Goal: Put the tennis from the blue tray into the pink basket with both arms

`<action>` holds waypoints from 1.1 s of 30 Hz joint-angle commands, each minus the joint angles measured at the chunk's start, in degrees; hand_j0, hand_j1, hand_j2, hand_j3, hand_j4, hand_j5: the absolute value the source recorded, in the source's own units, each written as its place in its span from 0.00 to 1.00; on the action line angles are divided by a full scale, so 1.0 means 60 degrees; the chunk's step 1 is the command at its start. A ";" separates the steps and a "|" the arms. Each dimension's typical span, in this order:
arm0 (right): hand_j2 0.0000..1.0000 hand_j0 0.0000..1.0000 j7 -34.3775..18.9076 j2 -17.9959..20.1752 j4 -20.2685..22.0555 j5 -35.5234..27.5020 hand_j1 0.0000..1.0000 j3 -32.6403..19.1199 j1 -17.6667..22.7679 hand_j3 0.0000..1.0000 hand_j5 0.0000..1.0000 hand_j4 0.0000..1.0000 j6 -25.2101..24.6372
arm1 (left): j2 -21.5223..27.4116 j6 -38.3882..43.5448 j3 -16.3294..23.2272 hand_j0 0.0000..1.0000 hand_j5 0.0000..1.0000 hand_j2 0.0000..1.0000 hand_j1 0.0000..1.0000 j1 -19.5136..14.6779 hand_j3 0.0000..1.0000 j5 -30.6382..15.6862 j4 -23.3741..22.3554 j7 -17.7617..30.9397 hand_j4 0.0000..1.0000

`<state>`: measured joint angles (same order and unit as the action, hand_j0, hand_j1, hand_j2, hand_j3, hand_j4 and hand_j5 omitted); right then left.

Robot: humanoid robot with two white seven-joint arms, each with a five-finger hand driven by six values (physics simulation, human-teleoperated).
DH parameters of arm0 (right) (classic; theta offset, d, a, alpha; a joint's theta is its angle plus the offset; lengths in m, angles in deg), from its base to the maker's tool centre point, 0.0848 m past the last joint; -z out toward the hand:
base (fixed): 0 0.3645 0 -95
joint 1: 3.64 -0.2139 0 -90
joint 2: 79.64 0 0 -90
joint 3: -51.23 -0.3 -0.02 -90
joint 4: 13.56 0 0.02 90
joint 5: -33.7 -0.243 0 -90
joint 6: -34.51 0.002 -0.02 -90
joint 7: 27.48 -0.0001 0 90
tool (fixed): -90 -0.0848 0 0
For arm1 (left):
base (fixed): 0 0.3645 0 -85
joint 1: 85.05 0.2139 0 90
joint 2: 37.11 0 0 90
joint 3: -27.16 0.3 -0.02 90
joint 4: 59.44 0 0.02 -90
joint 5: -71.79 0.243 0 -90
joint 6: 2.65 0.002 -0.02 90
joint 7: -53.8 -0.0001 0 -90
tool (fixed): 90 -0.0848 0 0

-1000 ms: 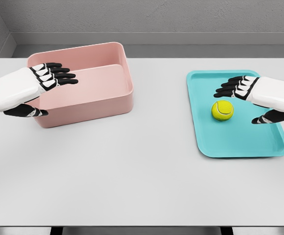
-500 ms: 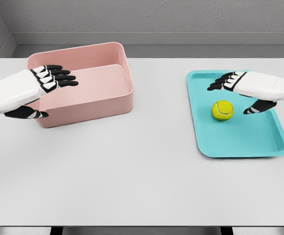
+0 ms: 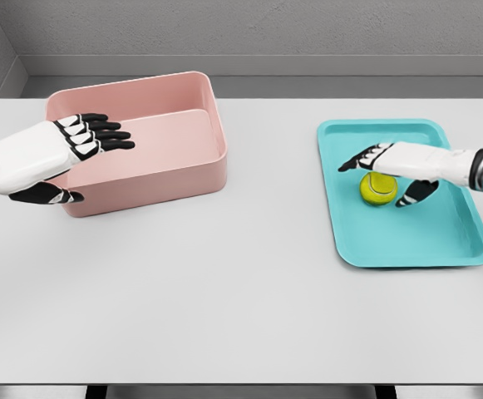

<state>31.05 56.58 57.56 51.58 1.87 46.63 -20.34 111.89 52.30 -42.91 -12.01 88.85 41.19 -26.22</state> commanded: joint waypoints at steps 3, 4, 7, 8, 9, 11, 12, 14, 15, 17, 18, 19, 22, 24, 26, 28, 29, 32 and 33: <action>0.98 0.98 -0.0014 -0.0041 -0.0090 -0.0036 0.98 0.0111 0.0000 0.98 0.98 0.98 -0.0024 | 0.0009 0.0009 0.0018 1.00 1.00 1.00 1.00 0.0000 1.00 -0.0044 0.0001 0.0005 1.00; 0.98 0.98 -0.0014 -0.0041 -0.0163 -0.0036 0.98 0.0111 0.0000 0.98 0.98 0.98 -0.0024 | 0.0009 0.0009 0.0018 1.00 1.00 1.00 1.00 0.0000 1.00 -0.0044 0.0001 -0.0009 1.00; 0.98 0.98 -0.0014 -0.0042 -0.0295 -0.0021 0.98 0.0111 0.0000 0.98 0.98 0.98 -0.0024 | 0.0009 0.0009 0.0018 1.00 1.00 1.00 1.00 0.0000 1.00 -0.0030 0.0001 0.0006 1.00; 0.98 0.98 -0.0014 -0.0056 -0.0309 -0.0021 0.98 0.0111 0.0000 0.98 0.98 0.98 -0.0024 | 0.0024 0.0009 0.0018 1.00 1.00 1.00 1.00 0.0029 1.00 -0.0001 0.0001 0.0005 1.00; 0.98 0.98 -0.0014 -0.0056 -0.0426 0.0008 0.98 0.0111 0.0000 0.98 0.98 0.98 -0.0024 | 0.0024 0.0009 0.0018 1.00 1.00 1.00 1.00 0.0073 1.00 0.0044 0.0001 0.0005 1.00; 0.98 0.98 -0.0014 -0.0188 -0.0500 0.0067 0.98 0.0111 -0.0015 0.98 0.98 0.98 -0.0024 | 0.0038 0.0009 0.0018 1.00 1.00 1.00 1.00 0.0117 1.00 0.0043 0.0030 0.0006 1.00; 0.98 0.98 -0.0014 -0.0188 -0.0514 0.0081 0.98 0.0111 -0.0015 0.98 0.98 0.98 -0.0024 | 0.0053 0.0009 0.0018 1.00 1.00 1.00 1.00 0.0117 1.00 0.0029 0.0045 -0.0009 1.00; 0.98 0.98 -0.0014 -0.0232 -0.0558 0.0067 0.98 0.0111 -0.0015 0.98 0.98 0.98 -0.0024 | 0.0053 0.0009 0.0018 1.00 1.00 1.00 1.00 0.0132 1.00 0.0029 0.0045 0.0005 1.00; 0.97 0.97 -0.0014 -0.0246 -0.0573 0.0081 0.97 0.0111 -0.0015 0.97 0.97 0.97 -0.0024 | 0.0053 0.0009 0.0018 1.00 1.00 1.00 1.00 0.0132 1.00 0.0029 0.0045 -0.0009 1.00; 0.95 0.95 -0.0014 -0.0232 -0.0573 0.0081 0.95 0.0111 -0.0029 0.95 0.95 0.95 -0.0024 | 0.0053 0.0009 0.0018 1.00 1.00 1.00 1.00 0.0132 1.00 0.0029 0.0045 -0.0009 1.00; 0.94 0.94 -0.0014 -0.0232 -0.0573 0.0081 0.94 0.0111 -0.0029 0.94 0.94 0.94 -0.0024 | 0.0053 0.0009 0.0033 1.00 1.00 1.00 1.00 0.0132 1.00 0.0029 0.0045 -0.0009 1.00; 0.93 0.93 -0.0014 -0.0232 -0.0573 0.0081 0.93 0.0111 -0.0029 0.93 0.93 0.93 -0.0024 | 0.0053 0.0009 0.0018 1.00 1.00 1.00 1.00 0.0132 1.00 0.0029 0.0045 -0.0009 1.00; 0.90 0.90 -0.0014 -0.0246 -0.0573 0.0242 0.90 0.0111 -0.0058 0.90 0.90 0.90 -0.0024 | 0.0053 0.0009 0.0018 1.00 1.00 1.00 1.00 0.0132 1.00 0.0029 0.0045 -0.0009 1.00; 0.86 0.86 -0.0014 -0.0246 -0.0573 0.0257 0.86 0.0111 -0.0059 0.86 0.86 0.86 -0.0024 | 0.0053 0.0009 0.0018 1.00 1.00 1.00 1.00 0.0132 1.00 0.0029 0.0030 -0.0009 1.00; 0.83 0.83 -0.0014 -0.0246 -0.0573 0.0257 0.83 0.0111 -0.0059 0.83 0.83 0.83 -0.0024 | 0.0053 0.0009 0.0018 1.00 1.00 1.00 1.00 0.0132 1.00 0.0029 0.0045 -0.0009 1.00; 0.79 0.79 -0.0014 -0.0246 -0.0573 0.0272 0.79 0.0111 -0.0059 0.79 0.79 0.79 -0.0024 | 0.0053 0.0009 0.0018 1.00 1.00 1.00 1.00 0.0132 1.00 0.0029 0.0045 -0.0009 1.00; 0.79 0.79 -0.0014 -0.0246 -0.0573 0.0272 0.79 0.0111 -0.0059 0.79 0.79 0.79 -0.0024 | 0.0053 0.0009 0.0033 1.00 1.00 1.00 1.00 0.0132 1.00 0.0029 0.0045 -0.0009 1.00; 0.71 0.71 -0.0014 -0.0319 -0.0573 0.0404 0.71 0.0111 -0.0059 0.71 0.71 0.71 -0.0024 | 0.0053 0.0009 0.0033 1.00 1.00 1.00 1.00 0.0132 1.00 0.0029 0.0045 0.0006 1.00; 0.69 0.69 -0.0014 -0.0334 -0.0573 0.0404 0.69 0.0111 -0.0059 0.69 0.69 0.69 -0.0024 | 0.0053 0.0009 0.0018 1.00 1.00 1.00 1.00 0.0132 1.00 0.0029 0.0045 -0.0009 1.00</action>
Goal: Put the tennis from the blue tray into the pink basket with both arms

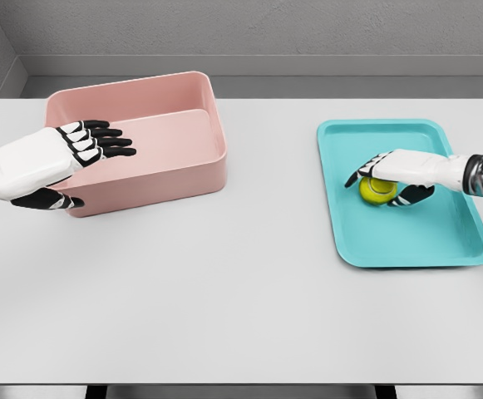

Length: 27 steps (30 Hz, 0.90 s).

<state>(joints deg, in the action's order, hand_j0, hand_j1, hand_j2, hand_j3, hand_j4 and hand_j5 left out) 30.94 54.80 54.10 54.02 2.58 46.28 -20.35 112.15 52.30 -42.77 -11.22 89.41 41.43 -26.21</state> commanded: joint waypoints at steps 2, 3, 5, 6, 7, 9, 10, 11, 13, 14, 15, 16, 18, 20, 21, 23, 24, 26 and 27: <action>0.67 0.67 0.0004 -0.0023 0.0003 0.0011 0.67 -0.0008 0.0000 0.67 0.67 0.67 -0.0023 | 0.0011 0.0009 -0.0006 1.00 1.00 1.00 1.00 0.0000 1.00 -0.0065 0.0003 -0.0010 1.00; 0.64 0.64 0.0004 -0.0023 0.0003 0.0011 0.64 -0.0008 0.0000 0.64 0.64 0.64 -0.0023 | 0.0011 0.0009 -0.0006 1.00 1.00 1.00 1.00 0.0000 1.00 -0.0065 0.0003 0.0004 1.00; 0.60 0.60 0.0004 -0.0023 0.0003 0.0026 0.60 -0.0008 0.0000 0.60 0.60 0.60 -0.0023 | -0.0004 0.0009 -0.0006 1.00 1.00 1.00 1.00 0.0000 1.00 -0.0065 0.0003 -0.0010 1.00; 0.60 0.60 0.0004 -0.0023 0.0003 0.0026 0.60 -0.0008 0.0000 0.60 0.60 0.60 -0.0023 | 0.0011 0.0009 -0.0006 1.00 1.00 1.00 1.00 0.0000 1.00 -0.0065 0.0003 -0.0010 1.00; 0.59 0.59 0.0004 -0.0023 0.0003 0.0041 0.59 -0.0008 0.0000 0.59 0.59 0.59 -0.0023 | 0.0011 0.0009 0.0009 1.00 1.00 1.00 1.00 0.0000 1.00 -0.0065 0.0003 -0.0010 1.00; 0.55 0.55 0.0004 -0.0023 0.0003 0.0041 0.55 -0.0008 0.0000 0.55 0.55 0.55 -0.0023 | 0.0011 0.0009 -0.0006 1.00 1.00 1.00 1.00 0.0000 1.00 -0.0065 0.0003 0.0004 1.00; 0.52 0.52 0.0004 -0.0023 0.0003 0.0041 0.52 -0.0008 0.0000 0.52 0.52 0.52 -0.0023 | 0.0011 0.0009 -0.0006 1.00 1.00 1.00 1.00 0.0000 1.00 -0.0065 0.0003 -0.0010 1.00; 0.52 0.52 0.0004 -0.0023 0.0003 0.0041 0.52 -0.0008 0.0000 0.52 0.52 0.52 -0.0023 | 0.0011 0.0009 -0.0006 1.00 1.00 1.00 1.00 0.0000 1.00 -0.0065 0.0003 0.0004 1.00; 0.52 0.52 0.0004 -0.0023 0.0017 0.0026 0.52 -0.0022 0.0000 0.52 0.52 0.52 -0.0023 | 0.0011 0.0009 -0.0006 1.00 1.00 1.00 1.00 0.0000 1.00 -0.0065 0.0003 -0.0010 1.00; 0.49 0.49 0.0004 -0.0023 0.0032 0.0026 0.49 -0.0037 0.0000 0.49 0.49 0.49 -0.0023 | 0.0011 0.0009 0.0009 1.00 1.00 1.00 1.00 0.0014 1.00 -0.0065 0.0003 -0.0010 1.00; 0.49 0.49 0.0004 -0.0023 0.0032 0.0026 0.49 -0.0051 -0.0015 0.49 0.49 0.49 -0.0023 | 0.0011 0.0009 0.0009 1.00 1.00 1.00 1.00 0.0000 1.00 -0.0065 0.0003 -0.0010 1.00; 0.49 0.49 0.0004 -0.0023 0.0047 0.0026 0.49 -0.0081 -0.0015 0.49 0.49 0.49 -0.0023 | 0.0011 0.0009 0.0009 1.00 1.00 1.00 1.00 0.0015 1.00 -0.0065 0.0003 -0.0010 1.00; 0.47 0.47 0.0004 -0.0008 0.0061 0.0012 0.47 -0.0125 -0.0044 0.47 0.47 0.47 -0.0023 | 0.0011 0.0009 -0.0006 1.00 1.00 1.00 1.00 0.0029 1.00 -0.0065 0.0003 -0.0010 1.00; 0.46 0.46 0.0004 0.0007 0.0105 -0.0003 0.46 -0.0139 -0.0146 0.46 0.46 0.46 -0.0023 | 0.0055 0.0009 -0.0006 1.00 1.00 1.00 1.00 0.0058 1.00 -0.0065 0.0003 0.0004 1.00; 0.46 0.46 0.0004 0.0007 0.0120 -0.0018 0.46 -0.0139 -0.0146 0.46 0.46 0.46 -0.0023 | 0.0055 0.0009 -0.0006 1.00 1.00 1.00 1.00 0.0059 1.00 -0.0065 0.0003 0.0004 1.00; 0.45 0.45 0.0004 0.0021 0.0134 -0.0032 0.45 -0.0154 -0.0161 0.45 0.45 0.45 -0.0023 | 0.0055 0.0009 -0.0006 1.00 1.00 1.00 1.00 0.0059 1.00 -0.0065 0.0003 -0.0010 1.00; 0.42 0.42 0.0004 0.0021 0.0134 -0.0018 0.42 -0.0154 -0.0176 0.42 0.42 0.42 -0.0023 | 0.0055 0.0009 -0.0006 1.00 1.00 1.00 1.00 0.0059 1.00 -0.0080 0.0018 -0.0010 1.00; 0.42 0.42 0.0004 0.0036 0.0134 -0.0033 0.42 -0.0154 -0.0220 0.42 0.42 0.42 -0.0023 | 0.0055 0.0009 -0.0006 1.00 1.00 1.00 1.00 0.0059 1.00 -0.0080 0.0018 0.0004 1.00; 0.41 0.41 0.0004 0.0036 0.0149 -0.0033 0.41 -0.0154 -0.0234 0.41 0.41 0.41 -0.0023 | 0.0055 0.0009 -0.0006 1.00 1.00 1.00 1.00 0.0059 1.00 -0.0080 0.0018 -0.0010 1.00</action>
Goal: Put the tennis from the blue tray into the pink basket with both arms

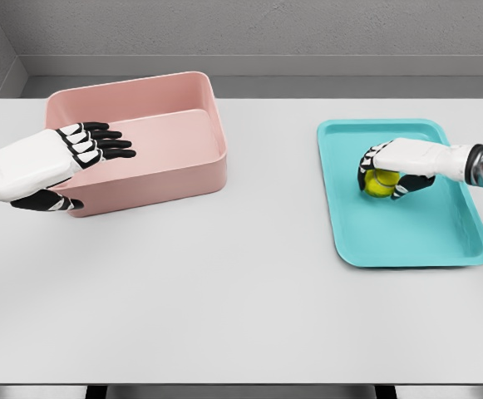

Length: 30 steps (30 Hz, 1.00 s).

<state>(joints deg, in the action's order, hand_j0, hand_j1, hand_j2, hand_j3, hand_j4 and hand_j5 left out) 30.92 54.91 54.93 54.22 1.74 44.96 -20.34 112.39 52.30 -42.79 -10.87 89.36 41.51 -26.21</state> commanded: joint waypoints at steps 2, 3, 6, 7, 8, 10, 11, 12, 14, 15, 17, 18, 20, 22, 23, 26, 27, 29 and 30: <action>0.38 0.38 -0.0007 0.0032 0.0129 -0.0065 0.38 -0.0013 -0.0015 0.38 0.38 0.38 -0.0024 | 0.0028 0.0009 -0.0003 1.00 1.00 1.00 1.00 0.0000 1.00 -0.0072 0.0006 -0.0011 1.00; 0.38 0.38 0.0008 0.0046 0.0129 -0.0065 0.38 -0.0013 -0.0015 0.38 0.38 0.38 -0.0024 | 0.0028 0.0009 -0.0003 1.00 1.00 1.00 1.00 0.0000 1.00 -0.0072 0.0006 0.0004 1.00; 0.38 0.38 -0.0007 0.0119 0.0276 -0.0080 0.38 -0.0013 -0.0029 0.38 0.38 0.38 -0.0024 | 0.0028 0.0009 -0.0003 1.00 1.00 1.00 1.00 0.0000 1.00 -0.0057 0.0020 0.0004 1.00; 0.38 0.38 -0.0007 0.0134 0.0407 -0.0080 0.38 -0.0028 -0.0029 0.38 0.38 0.38 -0.0024 | 0.0028 0.0009 -0.0003 1.00 1.00 1.00 1.00 0.0000 1.00 -0.0057 0.0020 0.0004 1.00; 0.38 0.38 0.0008 0.0222 0.0568 -0.0080 0.38 -0.0028 -0.0029 0.38 0.38 0.38 -0.0024 | 0.0043 0.0009 -0.0003 1.00 1.00 1.00 1.00 0.0000 1.00 -0.0057 0.0020 -0.0011 1.00; 0.37 0.37 0.0008 0.0324 0.0890 -0.0080 0.37 -0.0043 -0.0029 0.37 0.37 0.37 -0.0024 | 0.0043 0.0009 -0.0003 1.00 1.00 1.00 1.00 0.0000 1.00 -0.0057 0.0020 0.0004 1.00; 0.37 0.37 0.0008 0.0354 0.1023 -0.0080 0.37 -0.0043 -0.0044 0.37 0.37 0.37 -0.0024 | 0.0057 0.0009 -0.0003 1.00 1.00 1.00 1.00 0.0000 1.00 -0.0057 0.0035 0.0004 1.00; 0.37 0.37 0.0008 0.0368 0.1125 -0.0080 0.37 -0.0043 -0.0029 0.37 0.37 0.37 -0.0024 | 0.0101 0.0009 -0.0003 1.00 1.00 1.00 1.00 0.0000 1.00 -0.0057 0.0035 0.0004 1.00; 0.37 0.37 0.0008 0.0500 0.1476 -0.0080 0.37 -0.0043 -0.0029 0.37 0.37 0.37 -0.0024 | 0.0101 0.0009 -0.0003 1.00 1.00 1.00 1.00 0.0014 1.00 -0.0057 0.0035 0.0004 1.00; 0.37 0.37 0.0008 0.0544 0.1682 -0.0080 0.37 -0.0043 -0.0029 0.37 0.37 0.37 -0.0024 | 0.0116 0.0009 -0.0003 1.00 1.00 1.00 1.00 0.0000 1.00 -0.0057 0.0035 -0.0011 1.00; 0.37 0.37 -0.0007 0.0544 0.1931 -0.0080 0.37 -0.0043 -0.0029 0.37 0.37 0.37 -0.0024 | 0.0116 0.0009 -0.0003 1.00 1.00 1.00 1.00 0.0014 1.00 -0.0057 0.0079 0.0004 1.00; 0.37 0.37 -0.0007 0.0559 0.2135 -0.0080 0.37 -0.0043 -0.0029 0.37 0.37 0.37 -0.0024 | 0.0116 0.0009 -0.0003 1.00 1.00 1.00 1.00 0.0015 1.00 -0.0057 0.0079 0.0004 1.00; 0.37 0.37 -0.0007 0.0544 0.2414 -0.0036 0.37 -0.0028 -0.0029 0.37 0.37 0.37 -0.0024 | 0.0116 0.0009 -0.0003 1.00 1.00 1.00 1.00 0.0058 1.00 -0.0057 0.0094 0.0004 1.00; 0.37 0.37 -0.0021 0.0559 0.2780 -0.0021 0.37 -0.0013 -0.0015 0.37 0.37 0.37 -0.0024 | 0.0116 0.0009 -0.0003 1.00 1.00 1.00 1.00 0.0059 1.00 -0.0057 0.0094 0.0004 1.00; 0.37 0.37 -0.0021 0.0559 0.2941 -0.0007 0.37 -0.0013 0.0000 0.37 0.37 0.37 -0.0024 | 0.0116 0.0009 -0.0003 1.00 1.00 1.00 1.00 0.0059 1.00 -0.0057 0.0094 -0.0011 1.00; 0.37 0.37 -0.0036 0.0588 0.3366 -0.0007 0.37 0.0001 0.0029 0.37 0.37 0.37 -0.0024 | 0.0116 0.0009 -0.0003 1.00 1.00 1.00 1.00 0.0044 1.00 -0.0057 0.0094 0.0004 1.00; 0.37 0.37 -0.0036 0.0603 0.3527 -0.0007 0.37 0.0016 0.0044 0.37 0.37 0.37 -0.0024 | 0.0116 0.0009 -0.0003 1.00 1.00 1.00 1.00 0.0044 1.00 -0.0057 0.0094 0.0004 1.00; 0.35 0.35 -0.0182 0.0588 0.3747 0.0008 0.35 0.0016 0.0059 0.35 0.35 0.35 -0.0024 | 0.0116 0.0009 -0.0003 1.00 1.00 1.00 1.00 0.0044 1.00 -0.0057 0.0094 -0.0011 1.00; 0.34 0.34 -0.0226 0.0574 0.3850 0.0008 0.34 0.0016 0.0073 0.34 0.34 0.34 -0.0024 | 0.0116 0.0009 -0.0003 1.00 1.00 1.00 1.00 0.0044 1.00 -0.0057 0.0094 0.0004 1.00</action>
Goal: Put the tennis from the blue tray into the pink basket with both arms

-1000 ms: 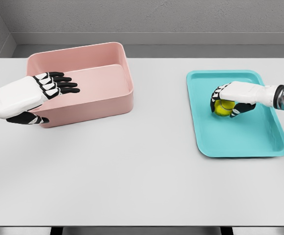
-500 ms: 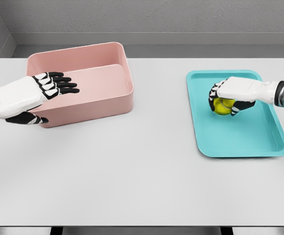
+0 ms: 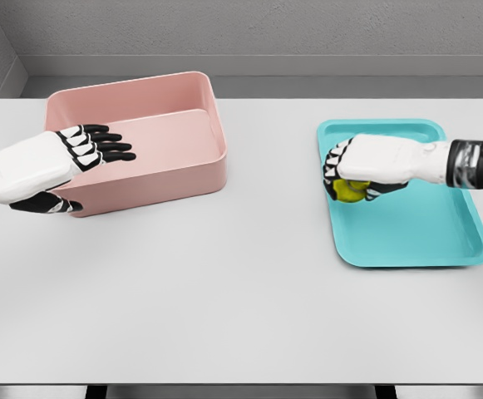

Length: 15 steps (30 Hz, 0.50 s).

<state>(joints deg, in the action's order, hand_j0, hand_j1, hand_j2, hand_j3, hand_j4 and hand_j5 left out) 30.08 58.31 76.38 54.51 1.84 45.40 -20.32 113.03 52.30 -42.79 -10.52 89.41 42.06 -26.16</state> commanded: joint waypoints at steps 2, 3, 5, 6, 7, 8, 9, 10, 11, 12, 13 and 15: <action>0.34 0.34 -0.0101 -0.0052 0.0377 -0.0041 0.34 -0.0001 0.0000 0.34 0.34 0.34 -0.0028 | 0.0025 0.0009 -0.0003 1.00 1.00 1.00 1.00 -0.0014 1.00 -0.0065 0.0016 -0.0003 1.00; 0.34 0.34 -0.0101 -0.0096 0.0435 -0.0041 0.34 0.0014 0.0000 0.34 0.34 0.34 -0.0028 | 0.0069 0.0009 -0.0003 1.00 1.00 1.00 1.00 0.0000 1.00 -0.0065 0.0016 -0.0003 1.00; 0.34 0.34 -0.0101 -0.0213 0.0435 0.0105 0.34 0.0028 0.0029 0.34 0.34 0.34 -0.0028 | 0.0083 0.0009 -0.0003 1.00 1.00 1.00 1.00 0.0000 1.00 -0.0065 0.0002 -0.0003 1.00; 0.34 0.34 -0.0101 -0.0271 0.0450 0.0091 0.34 0.0028 0.0029 0.34 0.34 0.34 -0.0028 | 0.0083 0.0009 -0.0003 1.00 1.00 1.00 1.00 0.0000 1.00 -0.0065 0.0016 -0.0003 1.00; 0.34 0.34 -0.0101 -0.0316 0.0450 0.0091 0.34 0.0043 0.0015 0.34 0.34 0.34 -0.0028 | 0.0083 0.0009 -0.0003 1.00 1.00 1.00 1.00 0.0000 1.00 -0.0065 0.0016 -0.0003 1.00; 0.34 0.34 -0.0101 -0.0389 0.0450 0.0105 0.34 0.0057 0.0015 0.34 0.34 0.34 -0.0028 | 0.0083 0.0009 -0.0003 1.00 1.00 1.00 1.00 0.0000 1.00 -0.0065 0.0016 -0.0003 1.00; 0.34 0.34 -0.0116 -0.0506 0.0450 0.0105 0.34 0.0072 0.0015 0.34 0.34 0.34 -0.0028 | 0.0083 0.0009 -0.0003 1.00 1.00 1.00 1.00 0.0000 1.00 -0.0065 0.0016 -0.0003 1.00; 0.34 0.34 -0.0189 -0.0637 0.0450 0.0120 0.34 0.0072 0.0015 0.34 0.34 0.34 -0.0028 | 0.0083 0.0009 -0.0003 1.00 1.00 1.00 1.00 0.0000 1.00 -0.0065 0.0016 -0.0003 1.00; 0.34 0.34 -0.0248 -0.0960 0.0450 0.0295 0.34 0.0072 0.0015 0.34 0.34 0.34 -0.0028 | 0.0083 0.0009 -0.0003 1.00 1.00 1.00 1.00 0.0000 1.00 -0.0065 0.0016 -0.0003 1.00; 0.34 0.34 -0.0248 -0.1136 0.0450 0.0413 0.34 0.0087 0.0029 0.34 0.34 0.34 -0.0028 | 0.0083 0.0009 -0.0003 1.00 1.00 1.00 1.00 0.0000 1.00 -0.0065 0.0016 -0.0003 1.00; 0.34 0.34 -0.0248 -0.1267 0.0450 0.0457 0.34 0.0087 0.0029 0.34 0.34 0.34 -0.0028 | 0.0083 0.0009 -0.0003 1.00 1.00 1.00 1.00 0.0000 1.00 -0.0065 0.0016 -0.0003 1.00; 0.34 0.34 -0.0263 -0.1326 0.0670 0.0544 0.34 0.0101 0.0029 0.34 0.34 0.34 -0.0028 | 0.0083 0.0009 -0.0003 1.00 1.00 1.00 1.00 0.0015 1.00 -0.0065 0.0016 -0.0003 1.00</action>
<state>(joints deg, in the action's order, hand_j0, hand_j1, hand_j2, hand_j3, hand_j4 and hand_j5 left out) 28.61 51.48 79.66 57.43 2.40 45.66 -20.31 113.46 52.30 -42.79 -10.43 89.41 42.15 -26.16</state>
